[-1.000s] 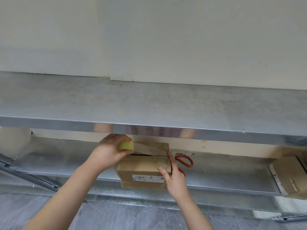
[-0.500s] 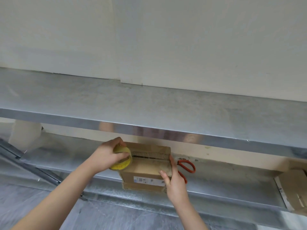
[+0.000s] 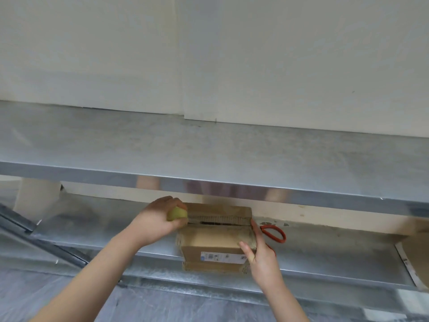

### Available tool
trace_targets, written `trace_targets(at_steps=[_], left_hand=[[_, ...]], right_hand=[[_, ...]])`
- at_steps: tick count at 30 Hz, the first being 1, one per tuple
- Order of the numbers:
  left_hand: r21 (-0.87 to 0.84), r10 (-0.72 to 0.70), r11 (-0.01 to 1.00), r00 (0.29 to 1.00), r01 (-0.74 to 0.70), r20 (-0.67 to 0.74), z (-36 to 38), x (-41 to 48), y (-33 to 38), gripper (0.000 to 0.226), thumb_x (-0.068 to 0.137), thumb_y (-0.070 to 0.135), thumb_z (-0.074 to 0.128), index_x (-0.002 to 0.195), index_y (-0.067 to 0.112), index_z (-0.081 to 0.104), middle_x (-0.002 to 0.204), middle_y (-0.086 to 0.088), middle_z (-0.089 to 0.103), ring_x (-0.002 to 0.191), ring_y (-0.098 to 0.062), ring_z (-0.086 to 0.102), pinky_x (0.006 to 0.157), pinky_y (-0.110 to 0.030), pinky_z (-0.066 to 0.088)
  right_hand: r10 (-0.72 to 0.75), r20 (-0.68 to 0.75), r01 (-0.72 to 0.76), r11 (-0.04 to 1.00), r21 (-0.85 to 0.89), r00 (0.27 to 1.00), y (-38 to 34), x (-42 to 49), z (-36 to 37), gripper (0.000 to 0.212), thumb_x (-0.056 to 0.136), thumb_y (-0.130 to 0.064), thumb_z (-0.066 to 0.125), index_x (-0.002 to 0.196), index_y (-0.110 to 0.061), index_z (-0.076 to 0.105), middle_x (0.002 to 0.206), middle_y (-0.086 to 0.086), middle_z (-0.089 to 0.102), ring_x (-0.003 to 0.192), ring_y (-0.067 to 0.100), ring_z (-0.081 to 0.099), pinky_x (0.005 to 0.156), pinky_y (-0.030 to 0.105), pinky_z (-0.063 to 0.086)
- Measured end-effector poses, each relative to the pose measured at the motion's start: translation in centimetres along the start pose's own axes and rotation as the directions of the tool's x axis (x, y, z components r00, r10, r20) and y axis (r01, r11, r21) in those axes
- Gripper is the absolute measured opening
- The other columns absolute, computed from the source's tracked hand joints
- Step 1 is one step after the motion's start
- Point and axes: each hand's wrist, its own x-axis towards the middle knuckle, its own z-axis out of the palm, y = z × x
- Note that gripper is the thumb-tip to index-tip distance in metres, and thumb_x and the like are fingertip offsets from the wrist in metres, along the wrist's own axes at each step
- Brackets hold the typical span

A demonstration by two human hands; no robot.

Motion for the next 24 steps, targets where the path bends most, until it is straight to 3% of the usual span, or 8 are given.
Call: trace_targets(at_steps=[1,3,6,9,13,15,19,24], left_hand=[[-0.107,-0.026,0.994,0.998,0.031,0.051,-0.5,0.1,-0.4,0.026,0.081,0.047,0.07,0.101,0.038,0.056,0.098,0.016,0.059,0.09,-0.003,0.055,0.073,-0.017,0.041],[-0.134,-0.002,0.991,0.996,0.014,0.093,-1.1,0.3,-1.1,0.031,0.077,0.051,0.073,0.098,0.038,0.054,0.094,0.016,0.059,0.085,-0.001,0.056,0.068,-0.015,0.041],[0.105,0.118,0.987,0.992,-0.121,0.033,-1.3,0.6,-2.0,0.04,0.076,0.056,0.072,0.103,0.029,0.059,0.098,0.013,0.059,0.09,-0.008,0.055,0.071,-0.02,0.04],[0.313,0.187,0.935,0.981,-0.163,-0.048,-1.2,0.8,-3.1,0.047,0.076,0.06,0.068,0.11,0.027,0.062,0.104,0.009,0.06,0.1,-0.013,0.054,0.074,-0.023,0.036],[0.292,0.105,0.95,0.994,-0.11,0.031,-0.4,0.6,-4.5,0.057,0.071,0.072,0.061,0.113,0.033,0.061,0.105,0.013,0.057,0.103,-0.009,0.05,0.076,-0.024,0.037],[0.246,0.106,0.962,0.993,-0.114,0.047,0.3,0.5,-5.0,0.058,0.071,0.071,0.061,0.113,0.031,0.062,0.102,0.013,0.055,0.099,-0.01,0.048,0.077,-0.024,0.034],[0.087,0.108,0.99,0.991,-0.115,0.083,0.8,1.1,-6.4,0.048,0.078,0.064,0.059,0.116,0.035,0.061,0.097,0.019,0.048,0.095,-0.006,0.039,0.079,-0.023,0.026],[0.064,0.146,0.986,0.984,-0.154,0.105,1.7,1.9,-7.7,0.043,0.084,0.056,0.06,0.121,0.035,0.058,0.097,0.019,0.048,0.093,-0.005,0.038,0.079,-0.023,0.027]], right_hand=[[0.004,-0.004,-0.004,1.0,0.001,1.0,0.0,0.0,0.0,0.073,0.092,-0.053,0.05,0.153,-0.04,0.012,0.092,-0.006,0.067,0.077,0.006,0.062,0.075,0.026,0.049],[0.005,-0.006,-0.005,1.0,-0.003,1.0,-0.1,0.0,0.0,0.073,0.091,-0.054,0.049,0.152,-0.041,0.012,0.086,-0.005,0.067,0.074,0.004,0.062,0.072,0.024,0.048],[0.008,-0.005,-0.008,1.0,0.003,1.0,-0.4,-0.1,0.0,0.074,0.087,-0.059,0.045,0.152,-0.043,0.012,0.075,-0.008,0.065,0.065,0.001,0.06,0.062,0.011,0.044],[0.006,-0.015,-0.006,1.0,-0.001,1.0,-0.6,-0.2,0.0,0.072,0.09,-0.055,0.047,0.152,-0.041,0.014,0.059,-0.003,0.057,0.058,0.0,0.058,0.061,0.01,0.045],[0.027,0.006,-0.027,1.0,-0.007,1.0,-0.8,-0.5,-0.1,0.075,0.086,-0.061,0.041,0.152,-0.042,0.012,0.078,0.001,0.068,0.064,0.005,0.06,0.062,0.008,0.042],[0.039,0.015,-0.039,0.999,0.008,0.999,-1.0,-0.6,0.0,0.076,0.084,-0.063,0.04,0.152,-0.042,0.012,0.088,0.001,0.07,0.07,0.005,0.06,0.069,0.014,0.043],[0.046,0.009,-0.046,0.999,0.015,0.999,-1.1,-0.8,-0.1,0.076,0.083,-0.064,0.04,0.151,-0.044,0.011,0.075,-0.01,0.064,0.069,0.001,0.06,0.065,0.006,0.04],[0.054,0.014,-0.054,0.998,0.012,0.998,-1.6,-0.8,-0.1,0.076,0.083,-0.064,0.039,0.15,-0.048,0.008,0.092,-0.014,0.062,0.075,-0.006,0.056,0.068,0.012,0.042]])
